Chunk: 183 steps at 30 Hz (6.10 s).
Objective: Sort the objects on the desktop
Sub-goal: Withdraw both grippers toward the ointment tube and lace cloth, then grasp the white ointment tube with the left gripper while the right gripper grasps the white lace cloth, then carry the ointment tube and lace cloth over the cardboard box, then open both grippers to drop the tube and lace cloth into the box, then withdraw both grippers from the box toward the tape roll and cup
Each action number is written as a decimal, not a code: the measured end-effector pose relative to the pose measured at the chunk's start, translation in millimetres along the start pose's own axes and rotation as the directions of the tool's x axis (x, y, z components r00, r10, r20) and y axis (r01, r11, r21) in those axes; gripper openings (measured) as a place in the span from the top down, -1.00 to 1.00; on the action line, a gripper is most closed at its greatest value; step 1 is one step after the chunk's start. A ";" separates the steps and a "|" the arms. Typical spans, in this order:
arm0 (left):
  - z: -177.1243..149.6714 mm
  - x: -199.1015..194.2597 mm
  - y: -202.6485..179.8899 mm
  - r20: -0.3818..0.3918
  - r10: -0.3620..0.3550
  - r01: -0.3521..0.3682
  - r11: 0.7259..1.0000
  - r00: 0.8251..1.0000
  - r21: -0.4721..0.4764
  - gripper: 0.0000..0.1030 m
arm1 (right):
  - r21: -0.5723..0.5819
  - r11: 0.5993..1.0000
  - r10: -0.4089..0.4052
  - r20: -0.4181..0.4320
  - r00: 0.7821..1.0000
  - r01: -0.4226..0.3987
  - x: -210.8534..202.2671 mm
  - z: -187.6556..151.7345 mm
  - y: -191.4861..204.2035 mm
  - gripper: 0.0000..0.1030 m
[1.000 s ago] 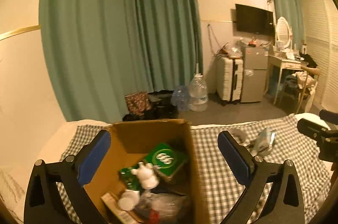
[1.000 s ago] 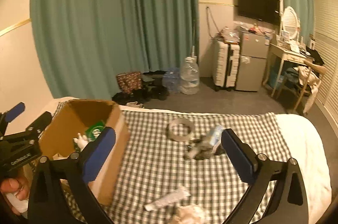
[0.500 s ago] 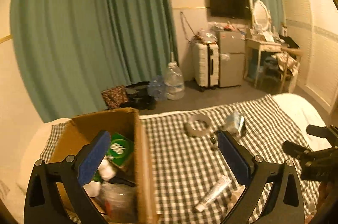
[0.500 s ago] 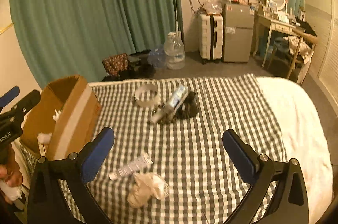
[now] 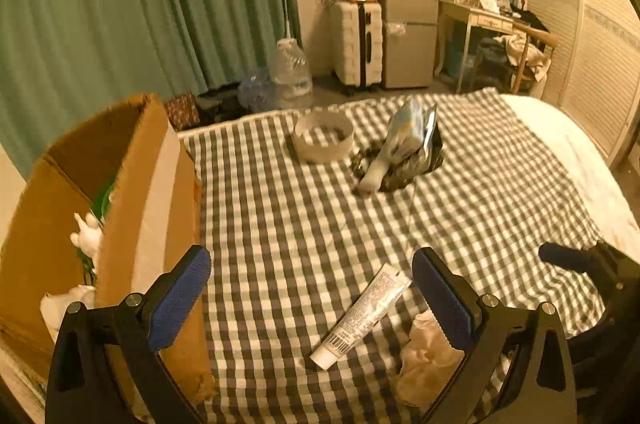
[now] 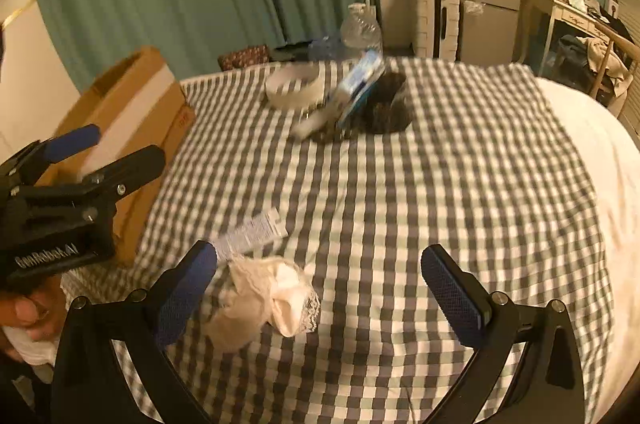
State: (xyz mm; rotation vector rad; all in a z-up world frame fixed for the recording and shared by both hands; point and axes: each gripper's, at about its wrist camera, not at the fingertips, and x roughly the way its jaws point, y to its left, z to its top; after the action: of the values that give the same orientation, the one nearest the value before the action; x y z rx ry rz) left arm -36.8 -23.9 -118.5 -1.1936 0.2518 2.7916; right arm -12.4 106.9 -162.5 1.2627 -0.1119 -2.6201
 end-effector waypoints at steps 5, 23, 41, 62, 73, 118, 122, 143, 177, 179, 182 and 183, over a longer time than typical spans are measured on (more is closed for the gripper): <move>-13.2 25.8 -2.4 -0.090 0.052 -0.050 0.998 0.995 0.029 -1.00 | 0.010 0.999 0.047 -0.046 0.998 -0.046 23.2 -14.6 -3.3 -0.99; -54.7 73.1 -28.0 -0.292 0.029 0.013 0.990 0.956 0.142 -0.79 | -0.016 0.990 0.136 -0.097 0.986 -0.138 50.9 -31.7 -12.1 0.70; -58.1 45.2 -41.4 -0.273 -0.130 0.147 0.988 0.953 0.043 0.51 | 0.103 0.994 0.030 0.039 0.999 -0.034 4.3 -18.8 -68.6 0.74; 11.9 -83.0 -38.7 0.076 -0.005 0.001 0.999 0.997 0.050 0.51 | 0.119 0.986 0.094 0.162 0.982 -0.114 -55.4 16.8 -56.3 0.85; 63.5 -158.0 -3.4 0.161 0.054 -0.049 0.998 0.986 -0.034 0.51 | -0.025 0.985 0.169 0.279 0.945 -0.169 -127.9 70.5 -8.6 0.85; -0.1 -67.7 231.1 -0.025 0.191 -0.191 0.948 0.981 -0.257 0.51 | -0.333 0.891 0.328 0.004 0.945 -0.308 10.8 138.6 256.4 0.85; -1.0 -58.4 233.6 -0.040 0.185 -0.189 0.948 0.982 -0.256 0.50 | -0.346 0.887 0.320 -0.019 0.947 -0.307 27.9 135.0 262.6 0.85; 20.2 -96.5 204.3 0.082 0.198 -0.175 0.957 0.977 -0.230 -0.55 | -0.328 0.931 0.211 0.132 0.968 -0.158 -30.8 137.2 221.1 -0.15; 79.1 -50.3 54.4 0.185 0.165 -0.144 0.982 0.969 -0.122 -1.00 | -0.147 0.981 -0.096 0.217 0.971 0.130 -78.3 194.8 -43.6 -0.68; 84.9 -41.7 48.9 0.177 0.163 -0.145 0.983 0.971 -0.111 -1.00 | -0.137 0.982 -0.098 0.208 0.973 0.128 -63.7 193.7 -51.2 -0.68; 94.4 -23.7 40.1 0.175 0.153 -0.143 0.987 0.972 -0.070 -1.00 | -0.101 0.988 -0.097 0.172 0.980 0.116 -36.8 189.9 -64.7 -0.68; 97.3 -16.1 37.6 0.173 0.154 -0.146 0.987 0.973 -0.059 -1.00 | -0.089 0.990 -0.093 0.157 0.983 0.108 -26.8 188.4 -69.8 -0.68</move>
State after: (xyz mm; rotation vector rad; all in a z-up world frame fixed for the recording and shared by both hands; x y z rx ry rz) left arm -100.4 -42.9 -36.4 -0.9639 0.2749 3.0275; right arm -155.2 175.2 -35.9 1.0618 0.0552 -2.7689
